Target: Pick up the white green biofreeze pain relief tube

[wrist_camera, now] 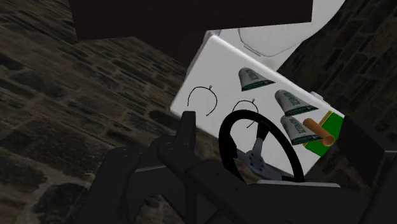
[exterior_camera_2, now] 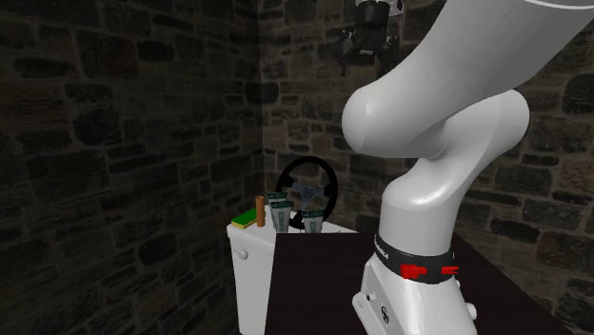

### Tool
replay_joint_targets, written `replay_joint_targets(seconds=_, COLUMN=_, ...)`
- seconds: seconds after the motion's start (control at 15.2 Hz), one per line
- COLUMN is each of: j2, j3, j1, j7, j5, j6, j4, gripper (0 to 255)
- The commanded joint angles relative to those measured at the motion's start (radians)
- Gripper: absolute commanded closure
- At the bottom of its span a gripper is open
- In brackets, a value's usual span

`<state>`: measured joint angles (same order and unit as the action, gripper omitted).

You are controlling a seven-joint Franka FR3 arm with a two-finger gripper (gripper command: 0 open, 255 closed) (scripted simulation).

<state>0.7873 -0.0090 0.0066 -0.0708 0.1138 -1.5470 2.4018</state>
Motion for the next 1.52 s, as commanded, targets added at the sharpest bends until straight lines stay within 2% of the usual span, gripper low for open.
replay_joint_targets(seconds=0.0, j2=0.0, j3=0.0, j1=0.0, j7=0.0, j5=0.0, j6=0.0, j4=0.0, gripper=0)
replay_joint_targets(seconds=0.4, j2=-0.024, j3=0.111, j1=-0.021, j7=-0.24, j5=0.12, j6=-0.167, j4=0.146, gripper=0)
replay_joint_targets(seconds=0.73, j2=-0.1, j3=0.21, j1=-0.026, j7=-0.429, j5=0.228, j6=-0.332, j4=0.228, gripper=0)
replay_joint_targets(seconds=1.06, j2=-0.232, j3=0.31, j1=-0.028, j7=-0.606, j5=0.333, j6=-0.521, j4=0.269, gripper=0)
replay_joint_targets(seconds=1.45, j2=-0.462, j3=0.422, j1=-0.039, j7=-0.806, j5=0.433, j6=-0.77, j4=0.259, gripper=0)
